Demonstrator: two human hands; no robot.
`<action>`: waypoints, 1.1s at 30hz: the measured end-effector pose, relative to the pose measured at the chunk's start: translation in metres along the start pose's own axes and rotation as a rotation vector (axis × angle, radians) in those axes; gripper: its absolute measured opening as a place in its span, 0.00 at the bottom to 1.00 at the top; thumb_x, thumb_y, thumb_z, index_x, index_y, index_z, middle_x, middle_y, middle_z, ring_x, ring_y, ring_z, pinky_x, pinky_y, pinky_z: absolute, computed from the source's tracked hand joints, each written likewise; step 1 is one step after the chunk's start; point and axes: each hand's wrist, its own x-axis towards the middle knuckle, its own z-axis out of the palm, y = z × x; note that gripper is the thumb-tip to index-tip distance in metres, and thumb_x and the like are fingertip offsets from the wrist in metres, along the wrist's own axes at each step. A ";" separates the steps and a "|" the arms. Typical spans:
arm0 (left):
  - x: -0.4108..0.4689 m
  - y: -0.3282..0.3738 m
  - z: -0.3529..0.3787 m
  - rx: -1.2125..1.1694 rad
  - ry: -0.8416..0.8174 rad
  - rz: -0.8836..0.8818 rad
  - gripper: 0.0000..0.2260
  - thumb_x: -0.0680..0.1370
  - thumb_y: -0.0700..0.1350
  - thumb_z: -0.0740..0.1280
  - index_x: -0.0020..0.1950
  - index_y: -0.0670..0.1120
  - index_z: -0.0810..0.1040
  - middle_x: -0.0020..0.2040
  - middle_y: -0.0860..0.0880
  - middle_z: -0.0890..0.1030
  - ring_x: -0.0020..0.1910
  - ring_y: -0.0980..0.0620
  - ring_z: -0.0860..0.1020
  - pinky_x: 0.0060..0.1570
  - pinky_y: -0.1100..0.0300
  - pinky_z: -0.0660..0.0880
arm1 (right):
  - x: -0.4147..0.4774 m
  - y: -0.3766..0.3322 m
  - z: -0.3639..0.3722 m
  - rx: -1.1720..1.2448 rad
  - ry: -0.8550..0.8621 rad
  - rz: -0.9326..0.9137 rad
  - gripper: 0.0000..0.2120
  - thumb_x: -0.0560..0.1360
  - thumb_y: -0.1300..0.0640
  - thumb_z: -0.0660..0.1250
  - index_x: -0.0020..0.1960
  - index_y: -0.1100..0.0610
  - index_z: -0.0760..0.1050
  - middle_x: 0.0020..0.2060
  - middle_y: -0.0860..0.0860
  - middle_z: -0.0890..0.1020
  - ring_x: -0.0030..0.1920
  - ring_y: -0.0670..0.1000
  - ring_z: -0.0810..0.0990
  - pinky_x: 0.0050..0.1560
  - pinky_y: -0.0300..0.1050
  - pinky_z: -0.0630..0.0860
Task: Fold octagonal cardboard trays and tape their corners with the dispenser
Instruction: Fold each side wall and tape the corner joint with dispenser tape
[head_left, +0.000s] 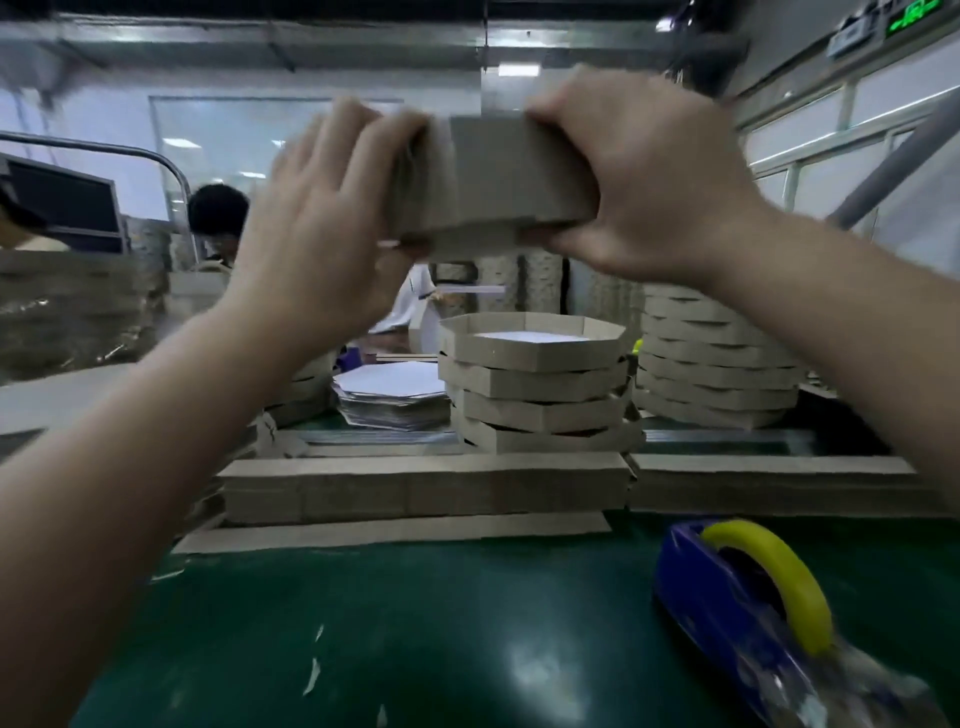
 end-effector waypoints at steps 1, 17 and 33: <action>-0.001 -0.008 0.020 0.042 -0.001 0.030 0.30 0.70 0.40 0.72 0.69 0.40 0.64 0.60 0.34 0.72 0.56 0.39 0.68 0.56 0.50 0.66 | -0.002 0.006 0.021 -0.039 0.015 -0.020 0.29 0.70 0.44 0.68 0.65 0.60 0.71 0.54 0.60 0.78 0.51 0.62 0.78 0.49 0.57 0.74; 0.007 -0.082 0.352 0.166 -0.142 0.084 0.24 0.66 0.32 0.72 0.57 0.42 0.66 0.49 0.43 0.79 0.50 0.41 0.79 0.31 0.50 0.77 | -0.065 0.113 0.320 -0.245 -0.073 -0.020 0.30 0.57 0.53 0.80 0.55 0.63 0.78 0.44 0.57 0.81 0.37 0.57 0.78 0.35 0.46 0.72; -0.006 -0.109 0.383 0.090 -0.416 0.053 0.29 0.65 0.29 0.72 0.64 0.38 0.69 0.58 0.40 0.73 0.58 0.39 0.70 0.30 0.56 0.68 | -0.069 0.117 0.355 0.183 -0.367 0.165 0.29 0.75 0.43 0.66 0.72 0.53 0.66 0.65 0.50 0.74 0.64 0.52 0.72 0.61 0.49 0.61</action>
